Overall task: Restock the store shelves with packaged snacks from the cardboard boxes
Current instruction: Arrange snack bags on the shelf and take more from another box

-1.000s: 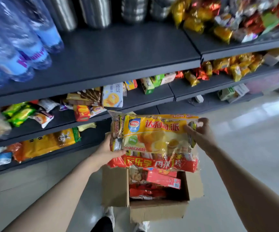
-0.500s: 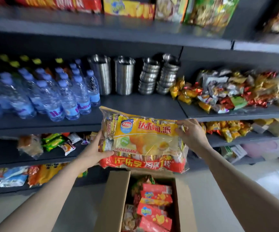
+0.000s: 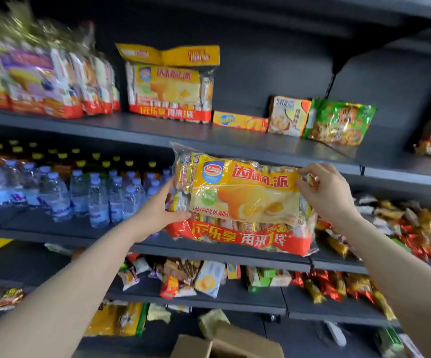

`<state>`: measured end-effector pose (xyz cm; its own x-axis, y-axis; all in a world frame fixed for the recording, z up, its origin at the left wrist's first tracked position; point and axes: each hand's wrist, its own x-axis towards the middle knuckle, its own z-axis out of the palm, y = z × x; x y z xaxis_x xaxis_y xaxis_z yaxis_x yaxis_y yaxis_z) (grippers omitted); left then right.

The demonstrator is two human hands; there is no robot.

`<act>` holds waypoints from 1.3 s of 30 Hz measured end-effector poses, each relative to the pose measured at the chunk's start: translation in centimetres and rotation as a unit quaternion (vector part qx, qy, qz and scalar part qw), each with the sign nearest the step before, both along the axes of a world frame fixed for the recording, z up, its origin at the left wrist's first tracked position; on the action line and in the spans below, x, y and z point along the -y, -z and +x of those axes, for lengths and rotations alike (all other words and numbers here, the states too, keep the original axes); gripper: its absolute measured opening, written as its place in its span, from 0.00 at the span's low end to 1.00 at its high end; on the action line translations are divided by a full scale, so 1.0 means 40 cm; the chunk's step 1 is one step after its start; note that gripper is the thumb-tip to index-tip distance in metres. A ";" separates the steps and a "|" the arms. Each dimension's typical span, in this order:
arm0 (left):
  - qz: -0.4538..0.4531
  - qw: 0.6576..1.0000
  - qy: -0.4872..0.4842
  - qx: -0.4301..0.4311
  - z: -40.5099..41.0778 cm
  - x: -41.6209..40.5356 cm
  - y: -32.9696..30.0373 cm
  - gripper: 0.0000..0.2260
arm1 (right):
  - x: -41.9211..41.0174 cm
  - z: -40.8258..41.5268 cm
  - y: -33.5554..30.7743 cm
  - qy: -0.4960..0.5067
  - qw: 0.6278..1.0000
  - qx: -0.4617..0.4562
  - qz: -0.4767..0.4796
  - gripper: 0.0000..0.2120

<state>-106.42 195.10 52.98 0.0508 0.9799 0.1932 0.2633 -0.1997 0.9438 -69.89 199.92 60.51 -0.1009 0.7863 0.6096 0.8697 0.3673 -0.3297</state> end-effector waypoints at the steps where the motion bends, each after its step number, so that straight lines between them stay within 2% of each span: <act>1: 0.008 1.000 0.000 0.002 -0.007 0.001 -0.032 0.39 | -0.004 -0.007 -0.035 -0.007 1.000 0.003 0.014 0.09; 5: 0.055 0.998 -0.018 -0.007 -0.052 -0.016 -0.150 0.38 | -0.032 -0.052 -0.175 -0.017 0.998 0.002 0.056 0.09; 11: 0.051 0.998 -0.029 0.015 -0.144 -0.091 -0.289 0.40 | -0.107 -0.159 -0.322 -0.032 0.994 -0.015 0.100 0.10; 17: 0.075 0.996 -0.040 0.014 -0.265 -0.225 -0.360 0.40 | -0.241 -0.290 -0.396 -0.040 0.991 -0.033 0.123 0.09; 25: 0.081 0.995 -0.059 0.002 -0.475 -0.487 -0.427 0.38 | -0.520 -0.511 -0.433 -0.037 0.991 -0.028 0.123 0.09; 29: 0.104 0.989 -0.093 -0.050 -0.551 -0.633 -0.418 0.39 | -0.670 -0.613 -0.402 -0.040 0.992 -0.026 0.118 0.09; 31: 0.109 0.985 -0.111 -0.076 -0.574 -0.700 -0.409 0.36 | -0.732 -0.661 -0.380 -0.047 0.991 -0.028 0.119 0.11; 33: 0.115 0.978 -0.141 -0.104 -0.589 -0.757 -0.403 0.37 | -0.784 -0.704 -0.361 -0.043 0.991 -0.017 0.123 0.14; 37: 0.038 0.956 -0.231 -0.178 -0.606 -0.838 -0.393 0.47 | -0.856 -0.759 -0.325 0.013 0.995 0.063 0.076 0.23; 39: 0.000 0.939 -0.257 -0.227 -0.602 -0.856 -0.385 0.48 | -0.879 -0.771 -0.309 0.027 0.994 0.089 0.054 0.25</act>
<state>-130.50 229.34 68.38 -0.3524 0.8973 0.2658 0.6997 0.0639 0.7116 -100.72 235.07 72.87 -0.1743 0.7241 0.6673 0.9305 0.3428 -0.1289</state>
